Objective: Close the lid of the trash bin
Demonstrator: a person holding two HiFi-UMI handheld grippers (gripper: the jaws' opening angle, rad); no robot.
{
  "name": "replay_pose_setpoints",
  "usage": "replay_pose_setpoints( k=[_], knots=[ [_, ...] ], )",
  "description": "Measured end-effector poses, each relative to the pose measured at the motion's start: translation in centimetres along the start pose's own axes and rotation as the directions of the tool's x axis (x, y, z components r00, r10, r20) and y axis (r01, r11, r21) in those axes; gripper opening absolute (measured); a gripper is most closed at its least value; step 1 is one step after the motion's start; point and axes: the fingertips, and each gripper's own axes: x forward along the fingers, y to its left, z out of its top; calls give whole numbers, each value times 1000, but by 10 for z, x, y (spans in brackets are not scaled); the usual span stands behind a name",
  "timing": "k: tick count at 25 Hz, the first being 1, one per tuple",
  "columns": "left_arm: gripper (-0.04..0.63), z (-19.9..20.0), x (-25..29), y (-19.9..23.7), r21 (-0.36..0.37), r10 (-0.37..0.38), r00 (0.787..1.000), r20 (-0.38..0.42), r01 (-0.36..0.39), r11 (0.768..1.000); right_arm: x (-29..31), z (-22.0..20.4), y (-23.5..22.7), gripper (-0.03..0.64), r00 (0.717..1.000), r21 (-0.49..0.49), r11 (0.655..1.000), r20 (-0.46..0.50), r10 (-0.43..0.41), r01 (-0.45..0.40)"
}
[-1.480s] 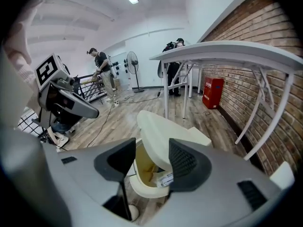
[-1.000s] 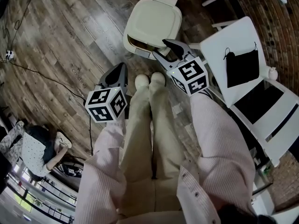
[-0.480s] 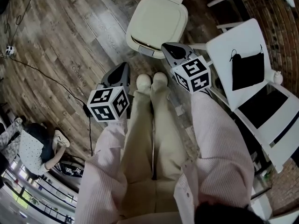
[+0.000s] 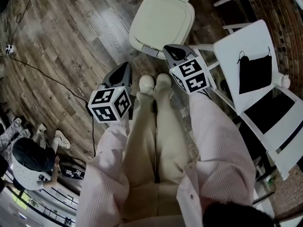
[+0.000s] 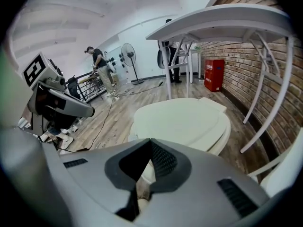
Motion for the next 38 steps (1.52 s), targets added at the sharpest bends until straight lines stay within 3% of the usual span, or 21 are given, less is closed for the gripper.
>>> replay_pose_setpoints(
  k=[28, 38],
  knots=[
    [-8, -8, 21, 1, -14, -2, 1000, -3, 2, 1000, 26, -25, -3, 3, 994, 30, 999, -104, -29, 32],
    [-7, -7, 23, -3, -29, 0, 1000, -1, 0, 1000, 28, -25, -3, 3, 981, 29, 999, -195, -13, 19]
  ],
)
